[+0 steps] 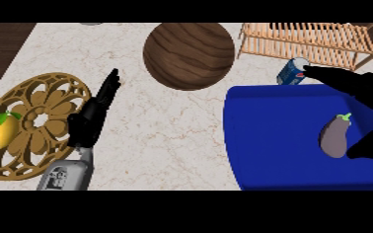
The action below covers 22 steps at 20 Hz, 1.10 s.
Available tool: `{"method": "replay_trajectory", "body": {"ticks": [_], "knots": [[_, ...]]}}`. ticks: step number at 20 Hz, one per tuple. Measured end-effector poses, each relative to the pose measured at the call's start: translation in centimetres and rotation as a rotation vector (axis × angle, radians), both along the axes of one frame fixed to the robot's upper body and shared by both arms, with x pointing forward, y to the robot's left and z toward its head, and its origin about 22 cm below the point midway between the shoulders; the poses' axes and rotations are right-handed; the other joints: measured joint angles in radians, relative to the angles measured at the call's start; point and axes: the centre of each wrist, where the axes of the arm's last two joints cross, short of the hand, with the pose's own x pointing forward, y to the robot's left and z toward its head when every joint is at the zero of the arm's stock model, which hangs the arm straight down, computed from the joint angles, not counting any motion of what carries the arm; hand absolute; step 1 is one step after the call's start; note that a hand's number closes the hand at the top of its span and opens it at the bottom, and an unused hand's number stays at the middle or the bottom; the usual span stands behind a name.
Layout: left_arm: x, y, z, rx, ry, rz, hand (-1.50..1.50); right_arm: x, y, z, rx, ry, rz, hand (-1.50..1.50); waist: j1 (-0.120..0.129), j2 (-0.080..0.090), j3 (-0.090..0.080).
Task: Pick the can from the tray and place it in the tiered shelf
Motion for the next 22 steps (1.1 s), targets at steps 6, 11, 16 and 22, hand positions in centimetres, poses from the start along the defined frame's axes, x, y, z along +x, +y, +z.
{"method": "replay_trajectory", "body": {"ticks": [6,11,16,22], "knots": [[-0.3,-0.4,-0.1,0.006,-0.001,-0.003,0.00,0.4,-0.5,-2.7,-0.025,0.018,0.009,1.50,0.001,0.000,0.000],[-0.6,-0.9,-0.3,0.004,-0.002,0.004,0.00,0.1,0.0,-3.2,-0.083,-0.006,0.055,1.50,0.001,0.000,0.000],[-0.3,-0.9,0.1,0.006,0.001,-0.001,0.00,0.3,0.7,-3.7,-0.083,-0.052,0.054,1.50,0.000,0.000,0.000],[-0.1,-0.7,0.3,0.008,-0.001,0.000,0.00,0.5,6.5,-8.5,-0.071,0.036,-0.342,1.50,0.004,-0.001,-0.004]]}}
